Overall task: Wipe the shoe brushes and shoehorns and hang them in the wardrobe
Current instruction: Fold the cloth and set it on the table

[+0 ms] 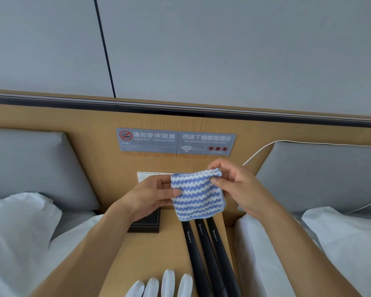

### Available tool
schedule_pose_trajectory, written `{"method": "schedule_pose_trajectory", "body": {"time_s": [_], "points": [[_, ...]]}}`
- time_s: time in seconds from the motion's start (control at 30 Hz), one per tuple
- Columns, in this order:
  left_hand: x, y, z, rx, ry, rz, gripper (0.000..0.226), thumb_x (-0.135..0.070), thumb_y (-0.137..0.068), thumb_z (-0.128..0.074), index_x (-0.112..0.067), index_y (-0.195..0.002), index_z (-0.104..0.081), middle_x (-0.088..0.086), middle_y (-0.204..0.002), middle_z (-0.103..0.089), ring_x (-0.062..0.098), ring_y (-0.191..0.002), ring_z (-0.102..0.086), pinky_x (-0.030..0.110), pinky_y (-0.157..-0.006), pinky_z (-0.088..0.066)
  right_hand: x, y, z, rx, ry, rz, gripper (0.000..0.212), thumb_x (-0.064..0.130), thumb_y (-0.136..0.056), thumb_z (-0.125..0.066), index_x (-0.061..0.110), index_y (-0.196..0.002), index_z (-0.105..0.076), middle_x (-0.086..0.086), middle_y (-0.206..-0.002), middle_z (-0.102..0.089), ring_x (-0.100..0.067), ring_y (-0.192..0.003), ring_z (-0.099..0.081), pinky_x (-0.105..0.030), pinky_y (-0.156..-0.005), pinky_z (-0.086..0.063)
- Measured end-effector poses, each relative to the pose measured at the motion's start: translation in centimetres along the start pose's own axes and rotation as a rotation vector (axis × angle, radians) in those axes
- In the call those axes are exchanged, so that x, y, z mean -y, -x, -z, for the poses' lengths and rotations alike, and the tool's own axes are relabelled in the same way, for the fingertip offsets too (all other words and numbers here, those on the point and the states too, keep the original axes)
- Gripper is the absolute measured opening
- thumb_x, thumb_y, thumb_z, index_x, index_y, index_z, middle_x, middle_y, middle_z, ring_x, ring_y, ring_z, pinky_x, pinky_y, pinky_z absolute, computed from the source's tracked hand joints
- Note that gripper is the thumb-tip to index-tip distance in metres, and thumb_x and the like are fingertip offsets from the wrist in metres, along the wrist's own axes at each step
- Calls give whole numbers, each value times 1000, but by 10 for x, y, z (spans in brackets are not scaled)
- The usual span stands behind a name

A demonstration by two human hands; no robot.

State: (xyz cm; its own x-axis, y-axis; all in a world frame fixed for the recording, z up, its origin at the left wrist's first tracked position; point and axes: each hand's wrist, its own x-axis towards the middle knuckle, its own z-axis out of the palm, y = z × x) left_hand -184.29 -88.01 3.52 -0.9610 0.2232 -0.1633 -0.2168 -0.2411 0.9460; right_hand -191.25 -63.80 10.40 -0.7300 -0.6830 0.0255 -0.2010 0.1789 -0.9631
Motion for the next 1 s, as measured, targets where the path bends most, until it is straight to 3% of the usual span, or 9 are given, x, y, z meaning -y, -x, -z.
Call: {"method": "schedule_pose_trajectory", "body": {"time_s": [0.13, 0.2, 0.3, 0.43, 0.57, 0.7, 0.83, 1.0], "points": [[8, 4, 8, -152, 23, -35, 36, -27, -90, -70, -7, -120, -69, 17, -125, -67, 33, -116, -64, 40, -96, -54, -17, -8, -6, -52, -30, -119, 8, 14, -101, -54, 12, -106, -60, -3, -95, -76, -19, -90, -74, -33, -74, -60], [11, 4, 10, -245, -13, -29, 32, -32, -93, -64, -12, -117, -70, 14, -120, -70, 32, -111, -67, 43, -94, -55, -29, -13, -12, -99, -62, -228, 15, 20, -101, -56, 11, -110, -63, -5, -99, -77, -19, -93, -75, -39, -82, -62], [20, 5, 10, -365, -110, -10, 28, -39, -97, -58, -19, -113, -71, 8, -112, -74, 27, -103, -72, 45, -88, -58, -48, -21, -25, -138, -149, -369, 24, 27, -100, -57, 8, -112, -66, -4, -97, -78, -19, -89, -76, -33, -76, -62], [40, 8, 13, -492, -201, 41, 32, -51, -97, -52, -25, -104, -69, -3, -98, -76, 18, -90, -75, 33, -72, -60, -74, -32, -45, -151, -477, -569, 23, 27, -97, -62, 11, -112, -66, -5, -96, -77, -20, -86, -75, -35, -69, -60], [64, 10, 26, -578, -159, 101, 31, -57, -97, -49, -32, -99, -68, -3, -94, -75, 17, -87, -74, 38, -73, -61, -107, -38, -65, -114, -662, -762, 34, 21, -86, -73, 11, -117, -66, -9, -103, -77, -25, -96, -73, -45, -79, -60], [98, 15, 46, -657, -176, 164, 27, -47, -99, -50, -30, -88, -67, 1, -86, -71, 23, -84, -71, 46, -76, -60, -142, -42, -89, -108, -723, -953, 30, 9, -83, -74, 6, -112, -67, -12, -97, -78, -26, -92, -74, -41, -73, -61], [146, 21, 62, -789, -324, 193, 30, -46, -102, -43, -29, -80, -55, -9, -70, -61, 9, -67, -63, 29, -64, -50, -180, -48, -123, -116, -550, -953, 21, 11, -92, -67, 12, -113, -66, -11, -107, -76, -24, -96, -74, -42, -75, -61], [210, 29, 83, -806, -274, 381, 23, -46, -103, -41, -30, -93, -54, -1, -89, -65, 12, -82, -67, 22, -63, -50, -233, -55, -173, -56, -148, -923, 4, 25, -99, -58, 27, -103, -60, -5, -112, -69, -24, -100, -69, -51, -87, -59]]}}
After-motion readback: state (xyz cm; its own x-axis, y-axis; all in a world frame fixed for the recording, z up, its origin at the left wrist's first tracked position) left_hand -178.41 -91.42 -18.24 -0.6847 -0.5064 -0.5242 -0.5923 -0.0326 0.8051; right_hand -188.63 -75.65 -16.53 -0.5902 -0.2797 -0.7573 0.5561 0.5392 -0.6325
